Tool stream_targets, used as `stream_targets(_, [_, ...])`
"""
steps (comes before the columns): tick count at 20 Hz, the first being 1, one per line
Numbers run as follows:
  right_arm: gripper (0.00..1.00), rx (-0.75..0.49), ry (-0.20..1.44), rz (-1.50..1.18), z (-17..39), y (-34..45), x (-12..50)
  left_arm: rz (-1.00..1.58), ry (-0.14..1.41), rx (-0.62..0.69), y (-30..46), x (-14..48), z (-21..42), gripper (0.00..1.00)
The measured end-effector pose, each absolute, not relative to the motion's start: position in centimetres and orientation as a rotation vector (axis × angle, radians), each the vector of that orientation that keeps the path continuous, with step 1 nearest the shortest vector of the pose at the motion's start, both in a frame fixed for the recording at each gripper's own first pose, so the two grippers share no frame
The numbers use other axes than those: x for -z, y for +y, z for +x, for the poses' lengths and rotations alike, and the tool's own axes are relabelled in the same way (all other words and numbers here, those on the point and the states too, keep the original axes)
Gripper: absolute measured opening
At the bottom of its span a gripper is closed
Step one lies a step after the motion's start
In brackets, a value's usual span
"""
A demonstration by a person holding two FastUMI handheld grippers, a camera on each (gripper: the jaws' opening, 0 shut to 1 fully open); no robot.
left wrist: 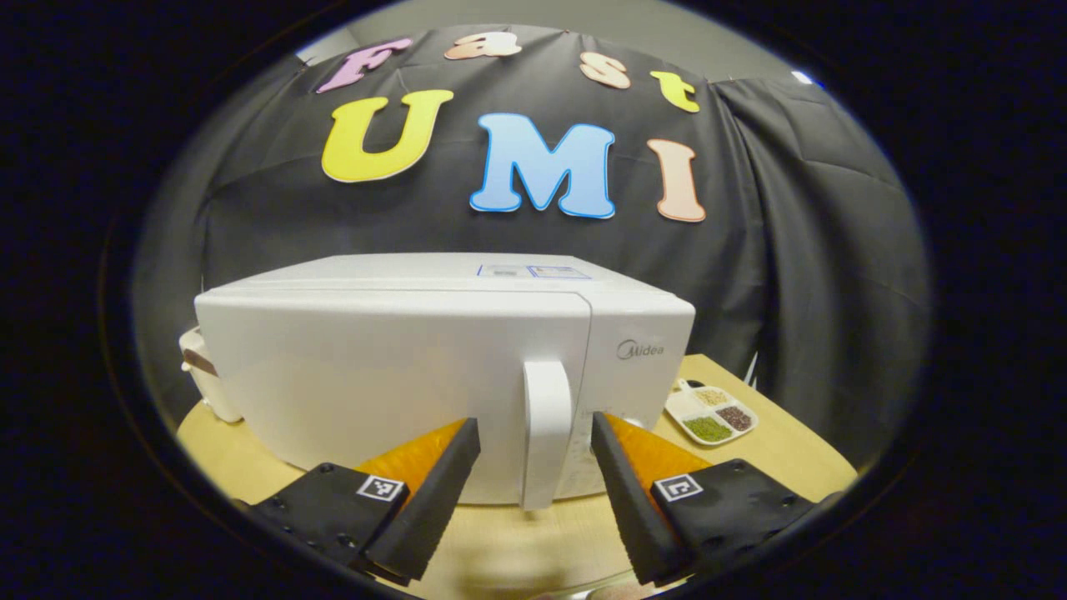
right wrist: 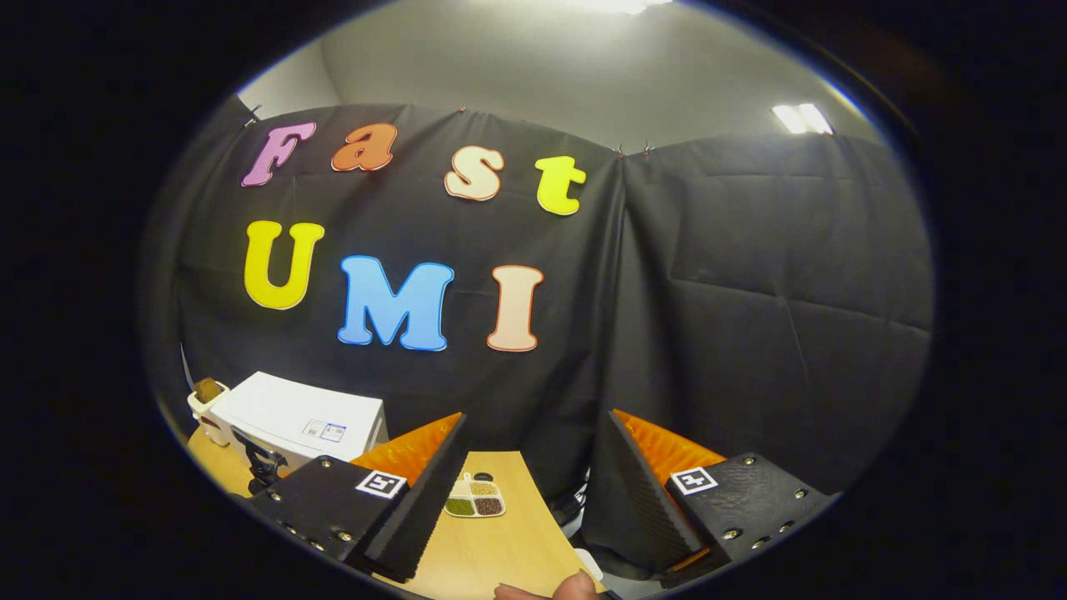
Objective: Open the microwave oven with the left hand, put the food in, and close the microwave oven.
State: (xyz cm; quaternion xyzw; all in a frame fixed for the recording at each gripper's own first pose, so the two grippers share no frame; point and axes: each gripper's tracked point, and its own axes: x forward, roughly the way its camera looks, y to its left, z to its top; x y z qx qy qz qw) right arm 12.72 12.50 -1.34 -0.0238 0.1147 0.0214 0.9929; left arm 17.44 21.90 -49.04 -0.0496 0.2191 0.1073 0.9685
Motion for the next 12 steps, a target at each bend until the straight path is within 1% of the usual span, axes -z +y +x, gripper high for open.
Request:
stream_targets(1, [0.99,-0.039,0.227,-0.054,12.7,12.4,1.2,-0.118,0.446,-0.215,21.6,49.6,17.5,0.92])
stream_targets(2, [0.99,-0.038,0.222,-0.06,12.8,12.4,1.0,-0.125,0.455,-0.211,21.2,50.0,17.7,0.86])
stream_targets(3, [0.99,-0.036,0.22,-0.063,12.8,12.3,1.0,-0.123,0.479,-0.225,21.4,50.9,17.7,0.83])
stream_targets(4, [1.0,-0.039,0.22,-0.066,12.9,12.4,1.1,-0.136,0.498,-0.227,21.4,51.8,17.7,0.71])
stream_targets(5, [0.99,-0.041,0.217,-0.069,12.9,12.5,1.1,-0.149,0.5,-0.22,20.8,52.0,18.0,0.68])
stream_targets(6, [0.99,-0.043,0.217,-0.073,13.0,12.5,1.2,-0.138,0.505,-0.231,20.7,51.9,17.6,0.49])
stream_targets(7, [0.99,-0.047,0.223,-0.075,13.0,12.6,1.6,-0.119,0.506,-0.237,20.9,52.0,17.9,0.43])
stream_targets(8, [0.99,-0.056,0.236,-0.07,12.9,12.7,2.1,-0.116,0.507,-0.236,20.8,51.9,17.9,0.36])
stream_targets(9, [0.99,-0.063,0.25,-0.06,12.7,12.9,2.6,-0.116,0.508,-0.226,20.8,51.6,17.8,0.37])
stream_targets(10, [0.99,-0.068,0.257,-0.044,12.6,13.0,2.7,-0.115,0.511,-0.214,20.7,51.9,17.8,0.31])
stream_targets(11, [0.99,-0.071,0.259,-0.033,12.4,13.0,2.8,-0.105,0.519,-0.202,20.6,52.0,17.8,0.31])
stream_targets(12, [0.99,-0.07,0.259,-0.031,12.3,12.8,2.9,-0.099,0.52,-0.188,20.5,51.9,17.6,0.24])
